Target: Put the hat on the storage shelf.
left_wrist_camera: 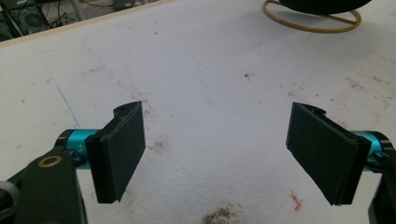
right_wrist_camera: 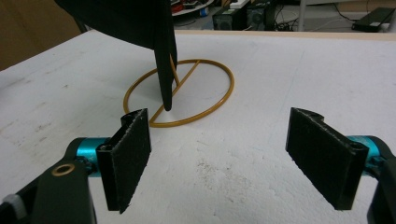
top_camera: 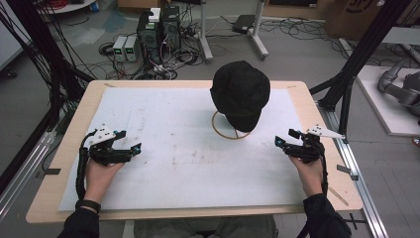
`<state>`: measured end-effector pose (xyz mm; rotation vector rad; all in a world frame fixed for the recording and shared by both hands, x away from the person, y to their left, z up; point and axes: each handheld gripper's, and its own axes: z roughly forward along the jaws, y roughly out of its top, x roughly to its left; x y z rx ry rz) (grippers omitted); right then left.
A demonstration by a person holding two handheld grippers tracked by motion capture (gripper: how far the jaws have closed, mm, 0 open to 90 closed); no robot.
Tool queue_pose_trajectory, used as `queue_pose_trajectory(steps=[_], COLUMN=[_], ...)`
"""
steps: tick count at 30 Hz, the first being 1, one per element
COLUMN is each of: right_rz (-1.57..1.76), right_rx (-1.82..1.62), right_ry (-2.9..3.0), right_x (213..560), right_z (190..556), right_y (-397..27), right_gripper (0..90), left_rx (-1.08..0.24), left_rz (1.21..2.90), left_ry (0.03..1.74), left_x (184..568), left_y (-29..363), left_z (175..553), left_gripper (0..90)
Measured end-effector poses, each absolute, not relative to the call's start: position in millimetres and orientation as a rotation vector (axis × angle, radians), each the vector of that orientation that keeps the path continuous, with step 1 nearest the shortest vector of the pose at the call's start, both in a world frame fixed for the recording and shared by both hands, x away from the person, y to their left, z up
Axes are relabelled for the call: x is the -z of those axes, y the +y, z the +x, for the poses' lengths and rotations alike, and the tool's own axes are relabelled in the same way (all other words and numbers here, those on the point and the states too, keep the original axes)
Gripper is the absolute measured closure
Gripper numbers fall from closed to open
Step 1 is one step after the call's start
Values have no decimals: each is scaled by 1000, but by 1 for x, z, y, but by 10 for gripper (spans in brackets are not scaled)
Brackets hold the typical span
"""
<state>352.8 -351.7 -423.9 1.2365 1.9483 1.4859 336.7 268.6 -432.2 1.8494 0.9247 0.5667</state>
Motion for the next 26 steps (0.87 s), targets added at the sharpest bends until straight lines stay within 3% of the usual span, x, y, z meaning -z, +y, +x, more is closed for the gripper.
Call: queue_pose_trajectory(steps=[26], right_rz=[1237], right_rx=[-1488], right_ry=[1947], right_x=[423], right_z=[355], right_y=[-350], right_gripper=[219], left_rx=[-558], left_rz=[1860], left_ry=[927], left_x=[433], left_y=[270], left_z=[337], left_gripper=[196])
